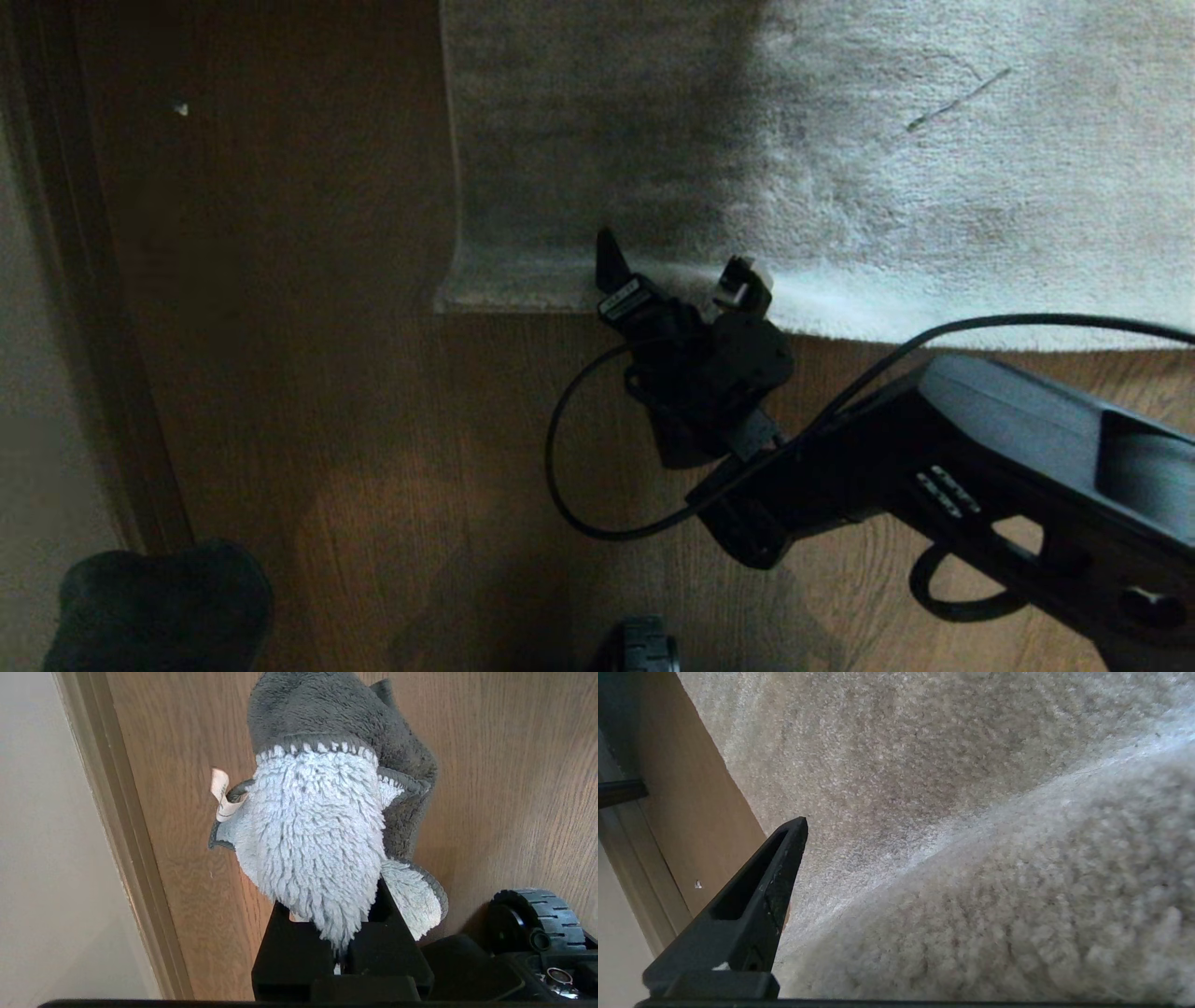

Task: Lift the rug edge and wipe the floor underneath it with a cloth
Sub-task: Lift up the carpet

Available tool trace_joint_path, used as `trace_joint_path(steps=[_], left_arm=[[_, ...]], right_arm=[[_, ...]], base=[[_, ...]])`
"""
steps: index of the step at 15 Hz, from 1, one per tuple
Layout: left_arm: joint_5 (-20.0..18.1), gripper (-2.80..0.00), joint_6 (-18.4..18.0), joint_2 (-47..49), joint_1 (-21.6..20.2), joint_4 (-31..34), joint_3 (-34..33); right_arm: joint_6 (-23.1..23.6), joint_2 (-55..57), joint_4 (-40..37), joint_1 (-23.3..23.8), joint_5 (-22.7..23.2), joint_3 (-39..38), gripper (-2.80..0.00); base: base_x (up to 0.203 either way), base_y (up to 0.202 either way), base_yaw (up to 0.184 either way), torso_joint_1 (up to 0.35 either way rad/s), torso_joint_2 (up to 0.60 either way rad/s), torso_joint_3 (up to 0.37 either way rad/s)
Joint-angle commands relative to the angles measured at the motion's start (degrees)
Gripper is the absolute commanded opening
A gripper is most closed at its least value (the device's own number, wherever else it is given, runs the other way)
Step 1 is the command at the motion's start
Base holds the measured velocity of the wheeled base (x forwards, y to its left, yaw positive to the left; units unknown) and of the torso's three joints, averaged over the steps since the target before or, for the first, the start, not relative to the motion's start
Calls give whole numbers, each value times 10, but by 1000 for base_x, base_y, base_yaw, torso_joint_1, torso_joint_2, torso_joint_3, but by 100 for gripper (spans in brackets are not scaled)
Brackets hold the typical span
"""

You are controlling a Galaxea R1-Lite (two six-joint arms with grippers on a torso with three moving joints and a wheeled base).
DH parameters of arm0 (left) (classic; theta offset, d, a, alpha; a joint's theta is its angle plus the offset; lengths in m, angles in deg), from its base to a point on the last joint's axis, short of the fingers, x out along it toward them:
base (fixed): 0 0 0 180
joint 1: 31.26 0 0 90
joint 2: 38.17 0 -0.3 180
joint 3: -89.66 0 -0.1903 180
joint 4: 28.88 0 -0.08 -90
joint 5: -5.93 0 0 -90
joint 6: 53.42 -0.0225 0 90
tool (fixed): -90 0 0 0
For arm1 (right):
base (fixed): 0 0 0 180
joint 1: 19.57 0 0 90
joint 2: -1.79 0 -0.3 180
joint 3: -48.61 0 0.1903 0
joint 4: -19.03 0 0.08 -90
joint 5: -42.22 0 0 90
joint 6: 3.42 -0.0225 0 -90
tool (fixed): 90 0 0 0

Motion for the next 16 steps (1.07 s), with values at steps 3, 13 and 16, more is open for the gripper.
trace_joint_path(steps=[3,13,16], left_arm=[[0,-280,0,0,0,0,1],[0,-280,0,0,0,0,0],[0,-280,0,0,0,0,0]], right_arm=[[0,4,28,0,-1,2,0],[5,-1,28,-48,-1,-2,0],[5,8,28,-60,-1,1,0]], base=[[0,0,0,0,0,0],[0,0,0,0,0,0],[0,0,0,0,0,0]])
